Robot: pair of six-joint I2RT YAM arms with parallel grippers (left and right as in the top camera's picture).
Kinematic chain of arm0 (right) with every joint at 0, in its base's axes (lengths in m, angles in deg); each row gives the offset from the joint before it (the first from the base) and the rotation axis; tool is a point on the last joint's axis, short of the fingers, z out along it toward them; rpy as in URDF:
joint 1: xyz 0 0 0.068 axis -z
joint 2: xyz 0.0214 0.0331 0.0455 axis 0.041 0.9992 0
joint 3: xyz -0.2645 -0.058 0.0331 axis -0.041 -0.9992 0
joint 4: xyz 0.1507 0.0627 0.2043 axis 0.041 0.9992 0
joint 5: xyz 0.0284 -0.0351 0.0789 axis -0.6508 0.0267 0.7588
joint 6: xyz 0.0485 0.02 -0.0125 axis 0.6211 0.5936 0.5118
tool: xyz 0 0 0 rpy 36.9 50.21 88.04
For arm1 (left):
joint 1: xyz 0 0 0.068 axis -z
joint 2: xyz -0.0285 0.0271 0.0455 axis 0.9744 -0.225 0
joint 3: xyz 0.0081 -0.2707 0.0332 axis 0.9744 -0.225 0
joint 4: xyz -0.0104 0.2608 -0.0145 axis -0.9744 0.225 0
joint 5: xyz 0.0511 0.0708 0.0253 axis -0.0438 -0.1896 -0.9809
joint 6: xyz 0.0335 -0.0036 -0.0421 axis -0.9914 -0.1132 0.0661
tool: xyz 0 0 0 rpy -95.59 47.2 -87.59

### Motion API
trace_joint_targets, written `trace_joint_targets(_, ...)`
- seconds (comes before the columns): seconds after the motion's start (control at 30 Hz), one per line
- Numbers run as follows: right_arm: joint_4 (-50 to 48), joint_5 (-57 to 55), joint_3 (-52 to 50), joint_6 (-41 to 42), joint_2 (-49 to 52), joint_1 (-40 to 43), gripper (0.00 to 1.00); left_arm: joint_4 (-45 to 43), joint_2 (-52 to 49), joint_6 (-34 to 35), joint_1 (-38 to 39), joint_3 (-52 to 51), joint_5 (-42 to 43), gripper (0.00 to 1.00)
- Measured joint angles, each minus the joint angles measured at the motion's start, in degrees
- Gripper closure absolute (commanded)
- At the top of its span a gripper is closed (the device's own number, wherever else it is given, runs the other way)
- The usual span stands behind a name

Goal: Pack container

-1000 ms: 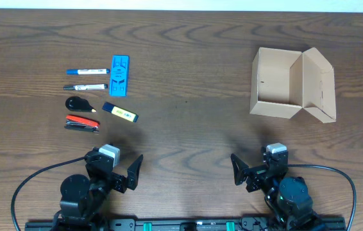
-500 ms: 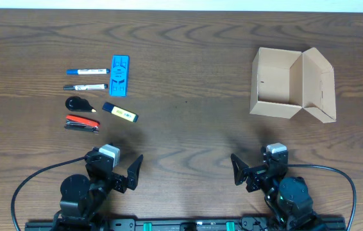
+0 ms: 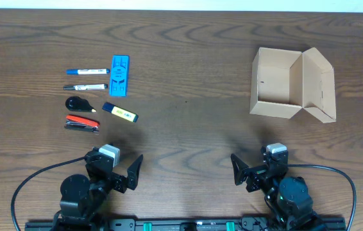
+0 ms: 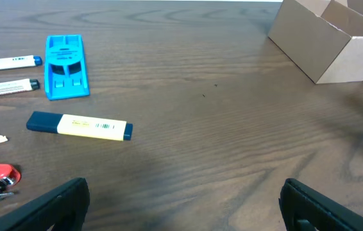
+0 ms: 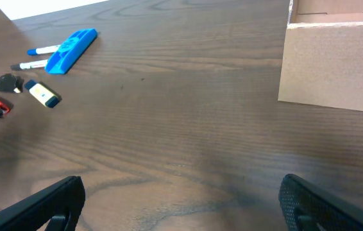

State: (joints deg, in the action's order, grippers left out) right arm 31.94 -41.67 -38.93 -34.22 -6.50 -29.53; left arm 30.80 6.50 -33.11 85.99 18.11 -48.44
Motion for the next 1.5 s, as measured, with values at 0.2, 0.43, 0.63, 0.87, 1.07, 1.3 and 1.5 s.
trace_joint_targets(0.2,0.0,0.0,0.0,0.0,0.0,0.0,0.01,0.0,0.0,0.0,0.0,0.0,0.0,0.05)
trace_joint_targets(0.43,0.0,0.0,0.0,0.0,0.0,0.0,0.01,0.0,0.0,0.0,0.0,0.0,0.0,0.05)
trace_joint_targets(0.63,0.0,0.0,0.0,0.0,0.0,0.0,0.01,0.0,0.0,0.0,0.0,0.0,0.0,0.05)
trace_joint_targets(0.87,0.0,0.0,0.0,0.0,0.0,0.0,0.01,0.0,0.0,0.0,0.0,0.0,0.0,0.05)
trace_joint_targets(1.07,0.0,0.0,0.0,0.0,0.0,0.0,0.01,0.0,0.0,0.0,0.0,0.0,0.0,0.05)
trace_joint_targets(1.3,-0.5,2.9,0.0,0.0,0.0,0.0,0.01,0.0,0.0,0.0,0.0,0.0,0.0,0.05)
trace_joint_targets(1.5,-0.7,6.6,0.0,0.0,0.0,0.0,0.01,0.0,0.0,0.0,0.0,0.0,0.0,0.05)
